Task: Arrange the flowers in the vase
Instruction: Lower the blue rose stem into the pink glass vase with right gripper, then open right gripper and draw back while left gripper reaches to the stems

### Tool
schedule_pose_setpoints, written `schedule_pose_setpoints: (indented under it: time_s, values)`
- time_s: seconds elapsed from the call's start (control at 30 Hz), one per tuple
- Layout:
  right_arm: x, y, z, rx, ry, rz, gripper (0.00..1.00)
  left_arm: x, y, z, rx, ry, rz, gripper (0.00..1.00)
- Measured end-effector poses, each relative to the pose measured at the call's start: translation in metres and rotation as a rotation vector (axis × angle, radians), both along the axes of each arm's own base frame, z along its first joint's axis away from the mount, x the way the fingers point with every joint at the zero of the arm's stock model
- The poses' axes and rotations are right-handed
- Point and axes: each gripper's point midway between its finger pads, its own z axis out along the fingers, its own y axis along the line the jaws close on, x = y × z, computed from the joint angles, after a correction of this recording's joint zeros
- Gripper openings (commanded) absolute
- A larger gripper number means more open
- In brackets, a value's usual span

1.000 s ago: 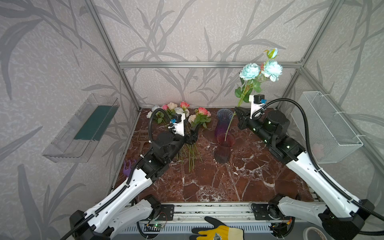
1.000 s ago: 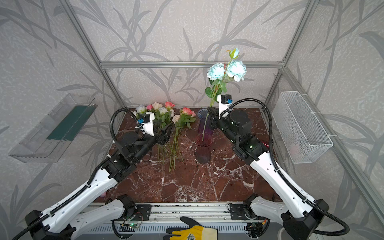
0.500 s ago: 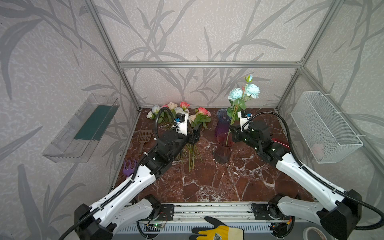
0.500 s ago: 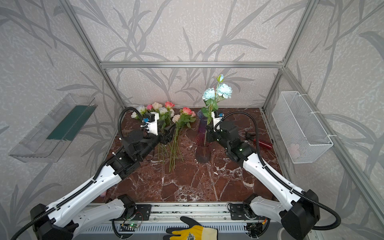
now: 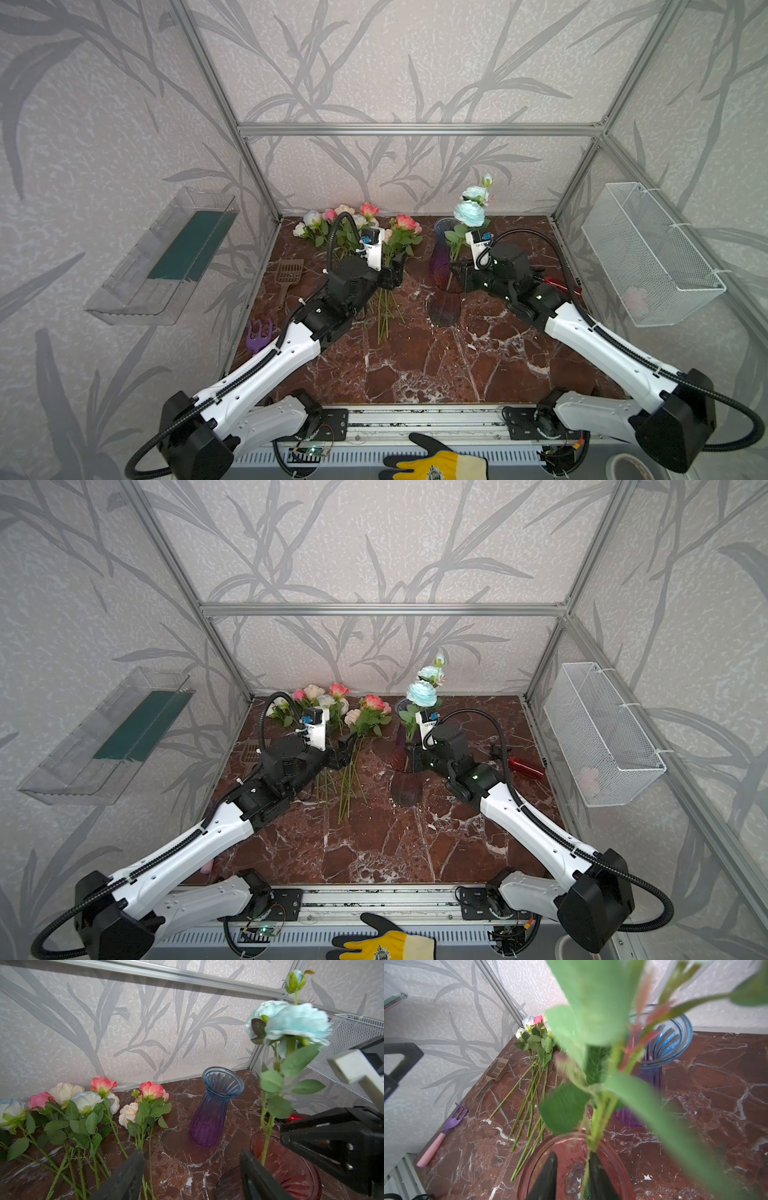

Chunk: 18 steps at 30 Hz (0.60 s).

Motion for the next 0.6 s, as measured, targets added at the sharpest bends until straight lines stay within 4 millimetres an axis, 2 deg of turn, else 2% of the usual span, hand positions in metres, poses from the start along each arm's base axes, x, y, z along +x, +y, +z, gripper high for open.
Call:
schedule_pose_setpoints:
  time_s: [0.17,0.27,0.43,0.6]
  values:
    - [-0.010,-0.005,0.004,-0.004,0.009,0.004,0.30,0.006,-0.003,-0.013,0.024,0.029,0.008,0.73]
    - [-0.021,-0.011,0.015,0.005,-0.006,0.008,0.30,0.012,-0.006,-0.022,0.044,0.054,0.019,0.73]
    - [-0.047,-0.023,0.043,0.038,-0.055,0.021,0.30,0.025,-0.009,-0.043,0.096,0.117,0.045,0.68]
    - [-0.069,-0.042,0.058,0.058,-0.100,0.003,0.27,0.046,-0.010,-0.072,0.166,0.217,0.081,0.57]
